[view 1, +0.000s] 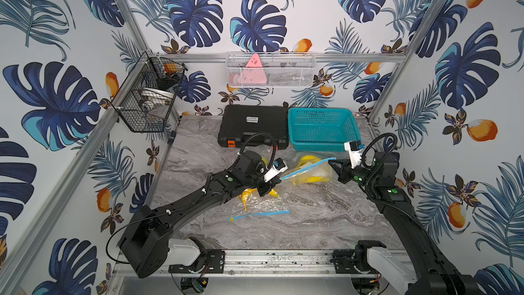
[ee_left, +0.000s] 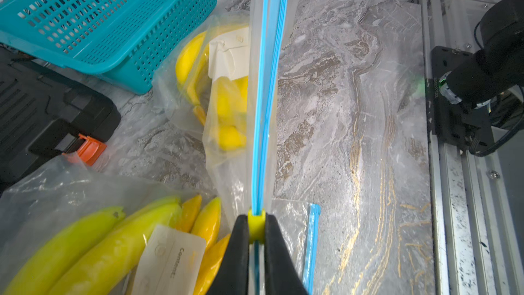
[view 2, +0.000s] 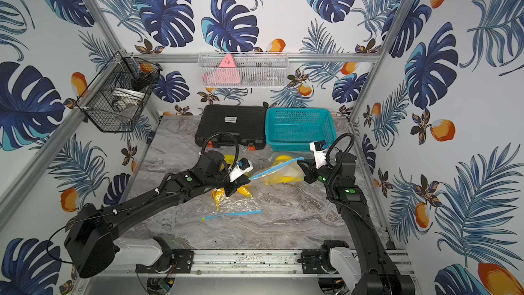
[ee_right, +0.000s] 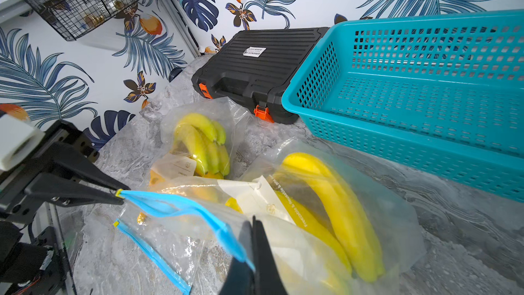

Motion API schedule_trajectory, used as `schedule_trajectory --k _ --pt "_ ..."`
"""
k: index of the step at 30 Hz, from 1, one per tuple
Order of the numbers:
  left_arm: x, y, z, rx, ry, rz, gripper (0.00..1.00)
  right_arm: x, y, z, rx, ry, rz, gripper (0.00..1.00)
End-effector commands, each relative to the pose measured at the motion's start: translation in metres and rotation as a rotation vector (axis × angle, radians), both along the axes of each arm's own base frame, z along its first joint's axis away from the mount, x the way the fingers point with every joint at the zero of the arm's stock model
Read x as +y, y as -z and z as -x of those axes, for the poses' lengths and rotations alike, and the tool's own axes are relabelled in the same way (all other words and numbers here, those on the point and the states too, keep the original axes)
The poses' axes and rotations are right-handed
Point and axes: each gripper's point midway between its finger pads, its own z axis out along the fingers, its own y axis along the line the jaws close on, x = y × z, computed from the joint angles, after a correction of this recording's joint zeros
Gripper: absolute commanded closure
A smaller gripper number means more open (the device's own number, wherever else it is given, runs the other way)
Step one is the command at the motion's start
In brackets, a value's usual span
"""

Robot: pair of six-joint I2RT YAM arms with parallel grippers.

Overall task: Open the zip-top bag and take out the banana
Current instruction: Unzip the zipper on the zipper food storage bag.

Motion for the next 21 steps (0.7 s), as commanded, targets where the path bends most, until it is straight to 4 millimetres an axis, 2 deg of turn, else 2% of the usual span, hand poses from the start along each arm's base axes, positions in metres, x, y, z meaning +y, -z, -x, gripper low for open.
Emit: schedule_trajectory --k 1,5,12,13,15,16,19,21 --pt "0.017 0.018 0.008 0.065 -0.049 -0.071 0.92 -0.011 -0.006 -0.01 -0.039 0.071 0.027 1.0" --pt "0.021 0.023 0.01 0.076 -0.061 -0.091 0.92 -0.012 -0.007 -0.01 -0.041 0.075 0.026 1.0" --pt "0.018 0.016 0.01 0.087 -0.062 -0.067 0.91 -0.003 -0.002 -0.007 -0.02 0.023 -0.001 1.0" --pt "0.018 0.011 0.009 0.078 -0.071 -0.056 0.9 -0.001 -0.003 -0.006 -0.021 0.014 -0.009 1.0" --pt "0.018 -0.006 0.005 0.044 -0.099 -0.014 0.81 0.003 -0.001 -0.003 -0.015 -0.007 -0.014 1.0" --pt "0.017 -0.018 0.004 0.021 -0.099 0.019 0.78 0.005 -0.001 -0.002 -0.014 -0.015 -0.013 1.0" --pt "0.009 -0.058 0.0 -0.038 -0.097 0.121 0.56 0.012 0.004 0.001 -0.01 -0.033 -0.004 1.0" --pt "0.001 -0.076 -0.003 -0.054 -0.08 0.165 0.5 0.015 0.006 0.002 -0.005 -0.042 -0.002 1.0"
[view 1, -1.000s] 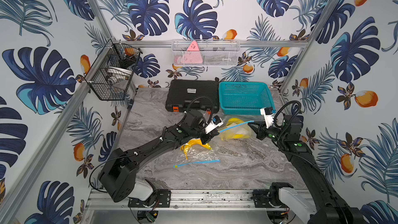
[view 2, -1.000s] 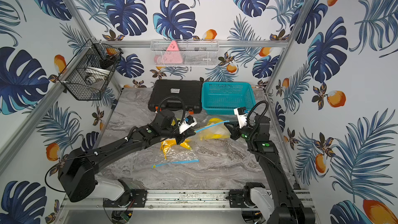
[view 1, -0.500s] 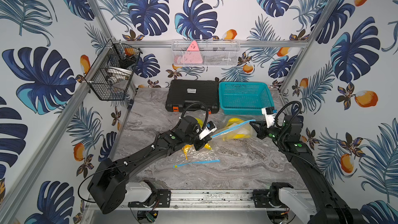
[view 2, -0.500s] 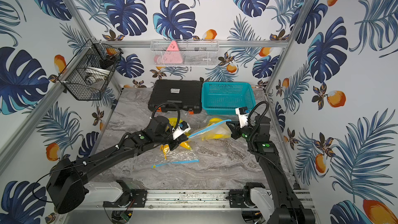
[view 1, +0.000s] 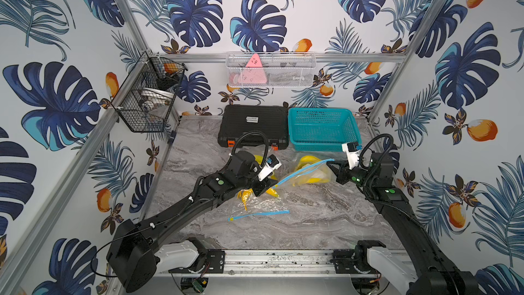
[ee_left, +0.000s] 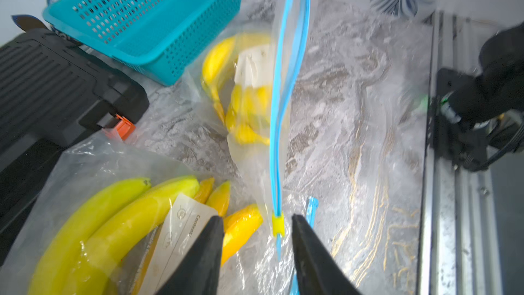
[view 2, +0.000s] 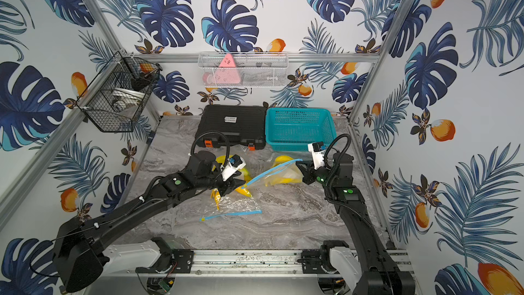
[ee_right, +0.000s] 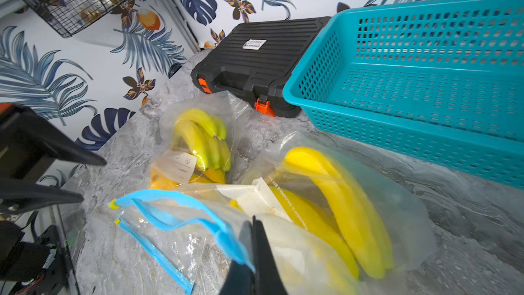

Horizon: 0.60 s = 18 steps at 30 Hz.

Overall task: Open the zip-top bag and take out the banana
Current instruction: Unzip the zipper on the zipper food storage bag.

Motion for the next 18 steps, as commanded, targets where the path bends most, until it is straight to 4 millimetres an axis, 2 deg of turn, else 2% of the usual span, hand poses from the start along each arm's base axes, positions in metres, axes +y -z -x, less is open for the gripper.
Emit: schedule_trajectory --k 1,4,9,18 --pt "-0.015 -0.033 -0.006 -0.028 0.021 0.097 0.5 0.002 -0.005 -0.002 -0.034 -0.01 0.009 1.0" --pt "-0.029 -0.031 -0.012 0.003 0.063 0.111 0.49 0.004 -0.007 -0.002 -0.036 -0.012 0.007 1.0" --pt "-0.047 -0.007 -0.014 0.073 0.115 0.12 0.5 0.003 -0.007 -0.002 -0.028 -0.009 0.013 1.0" --pt "-0.05 0.02 -0.027 0.088 0.082 0.073 0.52 0.005 -0.004 -0.002 -0.02 -0.019 0.011 1.0"
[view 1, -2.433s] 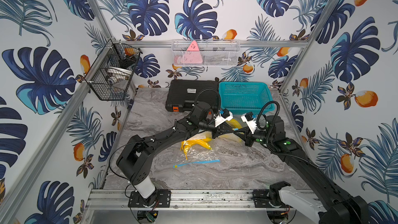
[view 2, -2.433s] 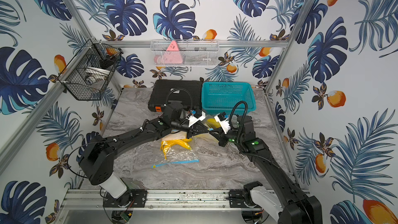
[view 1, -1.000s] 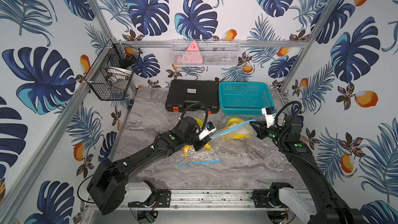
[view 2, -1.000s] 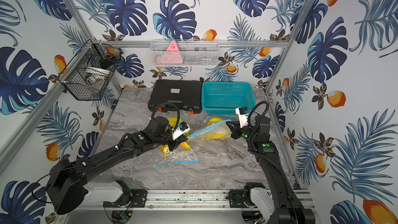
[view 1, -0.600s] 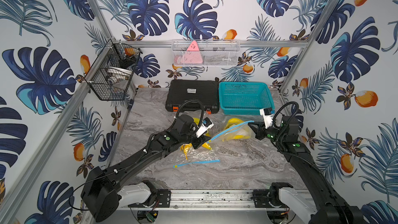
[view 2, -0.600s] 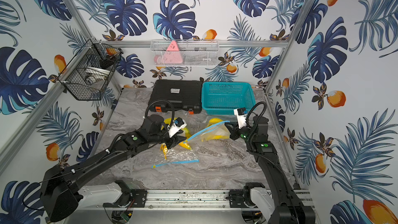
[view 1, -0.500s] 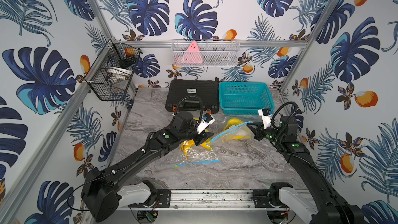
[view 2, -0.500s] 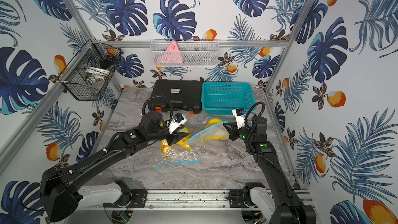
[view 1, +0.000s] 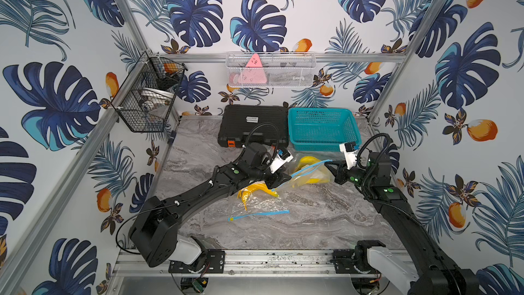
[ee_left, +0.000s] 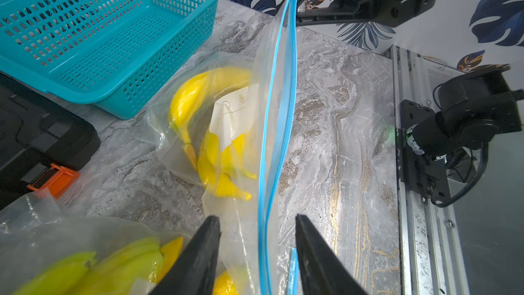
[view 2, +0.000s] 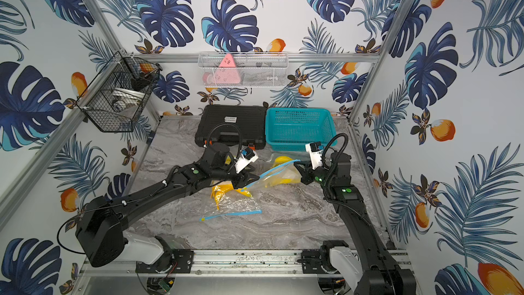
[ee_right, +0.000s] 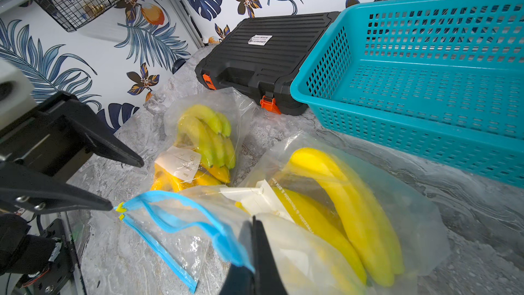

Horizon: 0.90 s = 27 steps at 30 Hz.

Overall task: Open the zip-top bag and take out the banana
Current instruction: Unzip the zipper on the zipper food storage bag, then open the zipper of the food storage bag at the center of the board.

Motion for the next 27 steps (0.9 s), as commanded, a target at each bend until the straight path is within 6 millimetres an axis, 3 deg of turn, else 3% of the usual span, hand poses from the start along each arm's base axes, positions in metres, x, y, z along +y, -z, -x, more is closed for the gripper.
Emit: schedule_trajectory --k 1,20,27 --pt "-0.003 0.0 -0.006 -0.021 -0.005 0.003 0.53 0.001 -0.005 -0.002 -0.025 -0.009 0.008 1.0" --pt "-0.005 0.019 -0.012 0.013 -0.021 -0.024 0.61 0.004 -0.006 0.001 -0.032 -0.029 -0.002 1.0" --pt "-0.006 0.012 -0.016 -0.008 -0.038 -0.002 0.61 0.005 -0.006 0.001 -0.031 -0.036 -0.006 1.0"
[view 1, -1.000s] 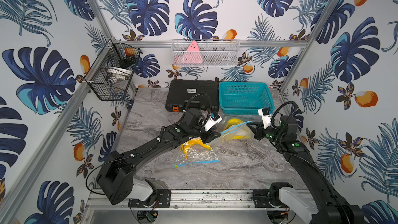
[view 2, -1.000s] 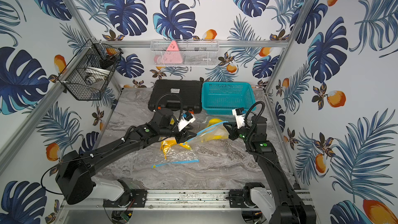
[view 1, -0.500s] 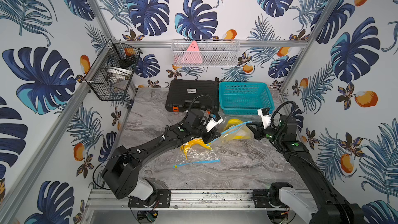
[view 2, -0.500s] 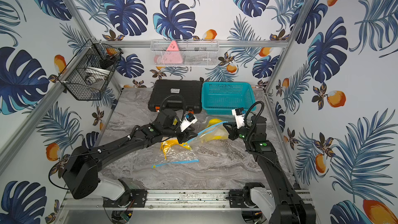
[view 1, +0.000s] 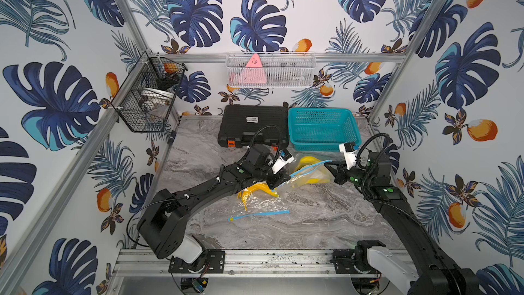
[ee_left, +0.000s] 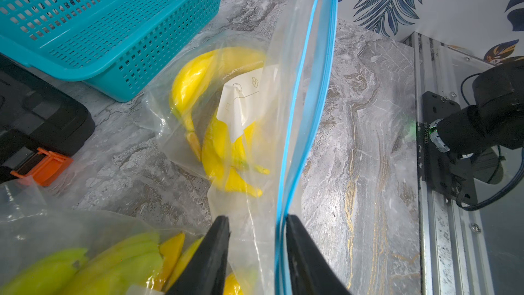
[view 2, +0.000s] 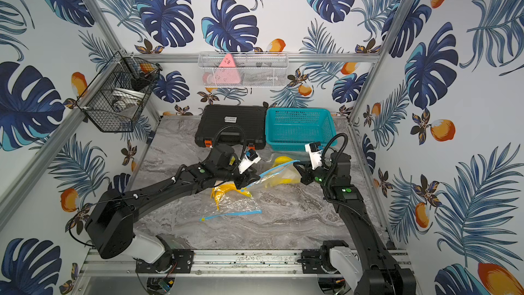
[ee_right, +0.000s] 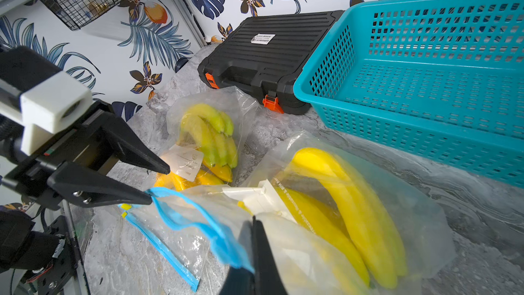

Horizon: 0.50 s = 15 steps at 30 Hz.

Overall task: Open the zip-top bag and take out the banana
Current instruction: Open the zipper of the food storage bag at the center of the board.

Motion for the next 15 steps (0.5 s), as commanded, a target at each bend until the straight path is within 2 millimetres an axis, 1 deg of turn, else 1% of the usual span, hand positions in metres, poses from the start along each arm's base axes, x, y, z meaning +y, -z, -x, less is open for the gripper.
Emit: schedule_trajectory --k 1,9,15 --pt "-0.003 -0.012 -0.005 -0.036 -0.014 0.036 0.61 0.003 -0.006 0.0 -0.029 -0.023 -0.003 1.0" --pt "-0.003 -0.027 -0.006 -0.07 -0.02 0.073 0.61 0.004 -0.004 0.0 -0.026 -0.024 -0.001 1.0" --pt "-0.007 -0.017 -0.008 -0.047 -0.009 0.057 0.61 0.004 -0.005 0.0 -0.027 -0.025 0.003 1.0"
